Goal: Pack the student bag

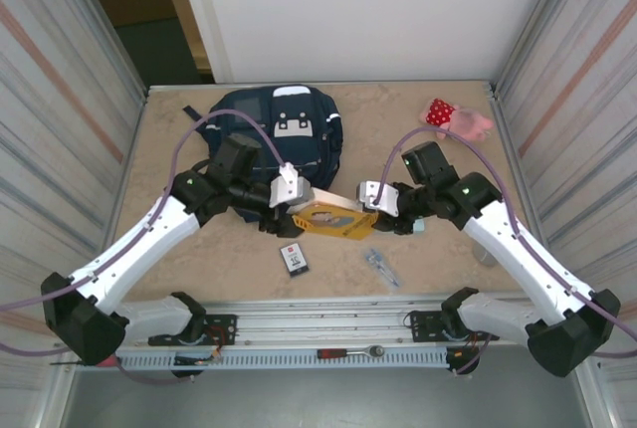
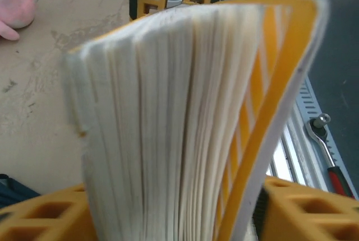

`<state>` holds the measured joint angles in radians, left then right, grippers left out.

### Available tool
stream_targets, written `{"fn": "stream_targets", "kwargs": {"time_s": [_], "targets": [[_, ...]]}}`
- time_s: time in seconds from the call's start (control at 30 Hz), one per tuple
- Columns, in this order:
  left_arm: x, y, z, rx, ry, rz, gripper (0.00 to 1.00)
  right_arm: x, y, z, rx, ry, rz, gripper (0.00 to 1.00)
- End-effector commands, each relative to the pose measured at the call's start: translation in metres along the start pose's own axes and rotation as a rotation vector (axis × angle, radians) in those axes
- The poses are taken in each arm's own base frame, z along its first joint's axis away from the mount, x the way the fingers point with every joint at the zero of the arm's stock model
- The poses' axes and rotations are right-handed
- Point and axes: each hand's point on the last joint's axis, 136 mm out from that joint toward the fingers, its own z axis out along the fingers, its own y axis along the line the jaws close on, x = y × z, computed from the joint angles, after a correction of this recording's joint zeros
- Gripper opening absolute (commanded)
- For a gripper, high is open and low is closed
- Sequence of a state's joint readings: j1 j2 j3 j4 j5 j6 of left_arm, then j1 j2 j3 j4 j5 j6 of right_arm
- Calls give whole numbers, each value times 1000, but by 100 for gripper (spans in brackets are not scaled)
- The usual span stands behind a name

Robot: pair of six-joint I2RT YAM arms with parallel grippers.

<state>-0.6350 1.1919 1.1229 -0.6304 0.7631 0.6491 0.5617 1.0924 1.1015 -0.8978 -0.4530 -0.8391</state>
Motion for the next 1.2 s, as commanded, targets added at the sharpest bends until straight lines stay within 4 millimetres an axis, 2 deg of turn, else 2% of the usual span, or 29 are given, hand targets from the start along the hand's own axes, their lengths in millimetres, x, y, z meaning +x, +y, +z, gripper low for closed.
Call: {"fn": "stream_targets", "kwargs": {"time_s": [0.0,0.07,0.13,0.27,0.33,0.43,0.67,0.77,0.87,0.93,0.97,1.0,1.03,1.1,1.17], "targets": [[-11,-1,-4,10,-67,5,40,-32,-10,-16,29,-132,-21,10],[-13,6,-13,-3,-132,-33,18,-32,-13,-24,24,-185,22,21],[-21,16,-29,-18,-235,-84,5,-31,-19,-32,22,-268,114,38],[-35,24,-55,-22,-387,-132,0,-20,-44,-51,70,-451,417,70],[-39,21,-58,-9,-406,-134,0,-14,-48,-55,49,-519,534,76],[-49,18,-63,18,-444,-142,0,-16,-51,-56,0,-598,655,82],[-66,23,-68,41,-516,-154,1,-42,-35,-54,-131,-683,651,84],[-68,24,-67,55,-524,-161,2,-57,-28,-53,-195,-704,633,81],[-69,23,-65,64,-527,-162,2,-67,-28,-54,-235,-726,633,70],[-69,22,-63,68,-530,-163,3,-73,-28,-54,-258,-740,634,54],[-69,22,-62,68,-530,-166,4,-75,-28,-54,-271,-744,632,42],[-68,24,-61,61,-530,-171,6,-76,-30,-56,-273,-752,629,20],[-66,25,-61,44,-523,-179,13,-77,-33,-58,-261,-762,628,0],[-54,35,-61,-46,-482,-201,30,-74,-39,-65,-227,-786,634,0],[-34,51,-65,-170,-423,-225,51,-63,-53,-70,-143,-801,694,0]]}}
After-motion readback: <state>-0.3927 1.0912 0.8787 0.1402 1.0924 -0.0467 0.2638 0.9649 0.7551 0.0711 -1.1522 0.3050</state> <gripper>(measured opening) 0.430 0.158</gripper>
